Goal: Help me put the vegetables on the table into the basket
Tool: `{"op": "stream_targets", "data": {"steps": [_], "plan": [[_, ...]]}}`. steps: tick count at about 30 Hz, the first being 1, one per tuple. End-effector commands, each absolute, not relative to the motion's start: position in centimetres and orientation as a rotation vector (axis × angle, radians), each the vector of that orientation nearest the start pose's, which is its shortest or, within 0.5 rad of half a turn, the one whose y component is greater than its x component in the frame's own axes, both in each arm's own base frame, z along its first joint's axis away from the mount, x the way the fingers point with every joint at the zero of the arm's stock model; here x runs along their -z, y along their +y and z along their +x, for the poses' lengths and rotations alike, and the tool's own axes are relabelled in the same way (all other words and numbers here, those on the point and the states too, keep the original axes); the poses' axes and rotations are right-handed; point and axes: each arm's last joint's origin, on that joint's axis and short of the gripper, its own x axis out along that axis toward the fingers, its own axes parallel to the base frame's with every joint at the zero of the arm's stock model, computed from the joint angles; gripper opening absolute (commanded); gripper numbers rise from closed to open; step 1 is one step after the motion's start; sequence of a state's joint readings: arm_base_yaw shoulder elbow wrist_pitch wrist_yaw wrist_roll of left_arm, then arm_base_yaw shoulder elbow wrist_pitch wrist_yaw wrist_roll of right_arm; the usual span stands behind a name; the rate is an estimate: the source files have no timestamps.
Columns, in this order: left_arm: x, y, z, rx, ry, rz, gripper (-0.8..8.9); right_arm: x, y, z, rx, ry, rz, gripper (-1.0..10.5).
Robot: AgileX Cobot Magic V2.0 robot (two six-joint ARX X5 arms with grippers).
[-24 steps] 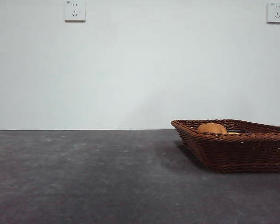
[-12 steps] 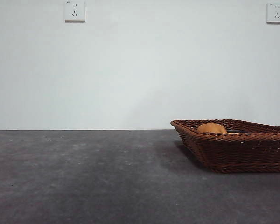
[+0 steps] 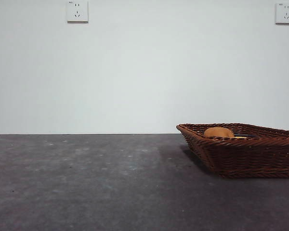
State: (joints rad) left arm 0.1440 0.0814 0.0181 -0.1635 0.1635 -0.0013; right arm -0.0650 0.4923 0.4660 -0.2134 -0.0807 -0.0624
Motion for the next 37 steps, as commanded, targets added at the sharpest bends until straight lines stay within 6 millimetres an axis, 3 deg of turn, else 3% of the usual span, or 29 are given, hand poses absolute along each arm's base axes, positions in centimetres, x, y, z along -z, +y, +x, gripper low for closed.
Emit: {"op": "stream_targets", "data": {"steps": [1, 6, 20, 37], "plan": [[-14.4, 1.0, 9.9, 0.015, 0.230, -0.044, -0.04, -23.1, -0.6, 12.1, -0.004, 0.242, -0.010, 0.0], [-14.4, 1.0, 9.9, 0.015, 0.230, -0.044, -0.04, -20.0, -0.5, 10.7, -0.004, 0.224, -0.011, 0.0], [-14.4, 1.0, 9.9, 0.015, 0.230, -0.044, -0.04, -15.2, -0.4, 9.5, 0.002, 0.175, 0.041, 0.0], [-14.4, 1.0, 10.0, 0.015, 0.241, -0.045, -0.04, -15.1, -0.5, 9.6, 0.008, 0.174, 0.062, 0.0]]}}
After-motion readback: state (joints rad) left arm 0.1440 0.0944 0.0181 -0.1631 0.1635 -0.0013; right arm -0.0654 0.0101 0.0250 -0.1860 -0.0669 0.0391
